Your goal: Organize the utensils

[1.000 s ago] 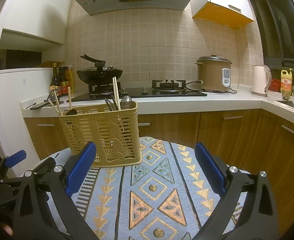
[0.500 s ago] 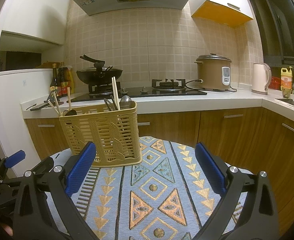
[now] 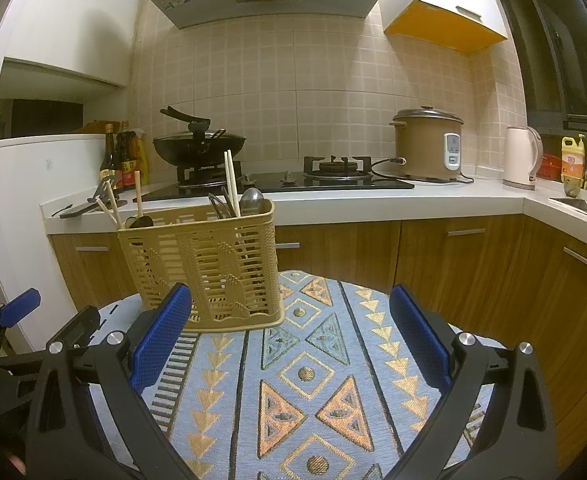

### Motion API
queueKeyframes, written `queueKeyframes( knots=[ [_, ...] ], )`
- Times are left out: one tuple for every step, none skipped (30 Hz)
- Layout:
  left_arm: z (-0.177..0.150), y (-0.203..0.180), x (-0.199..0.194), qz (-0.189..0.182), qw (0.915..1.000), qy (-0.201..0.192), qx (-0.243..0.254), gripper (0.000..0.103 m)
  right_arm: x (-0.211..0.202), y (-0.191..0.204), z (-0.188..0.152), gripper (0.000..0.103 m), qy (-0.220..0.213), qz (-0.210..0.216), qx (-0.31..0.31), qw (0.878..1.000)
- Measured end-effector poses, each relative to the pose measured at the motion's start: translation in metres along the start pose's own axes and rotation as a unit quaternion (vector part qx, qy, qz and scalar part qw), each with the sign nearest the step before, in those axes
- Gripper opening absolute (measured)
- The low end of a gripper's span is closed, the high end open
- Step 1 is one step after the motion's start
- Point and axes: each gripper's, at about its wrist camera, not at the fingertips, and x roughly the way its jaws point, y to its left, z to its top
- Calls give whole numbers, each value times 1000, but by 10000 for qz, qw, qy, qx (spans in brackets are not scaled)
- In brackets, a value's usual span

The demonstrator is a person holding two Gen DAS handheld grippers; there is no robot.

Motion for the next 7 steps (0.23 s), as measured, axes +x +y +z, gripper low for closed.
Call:
queueKeyframes(
  knots=[
    [0, -2, -1, -3, 10000, -6, 19, 96, 0, 0, 0, 95, -7, -3, -3, 10000],
    [0, -3, -2, 2, 10000, -11, 54, 96, 0, 0, 0, 95, -12, -14, -9, 10000],
    [0, -4, -2, 30, 10000, -14, 89, 96, 0, 0, 0, 95, -13, -28, -12, 10000],
    [0, -5, -2, 80, 9999, -25, 130, 96, 1, 0, 0, 95, -3, -25, -4, 10000],
    [0, -6, -2, 102, 9998, -37, 146, 96, 2, 0, 0, 95, 14, -19, 11, 10000],
    [0, -6, -2, 121, 9998, -47, 133, 96, 3, 0, -1, 95, 21, -19, 13, 10000],
    [0, -5, -2, 124, 9999, -44, 106, 96, 3, 0, -1, 95, 18, -26, 13, 10000]
  ],
)
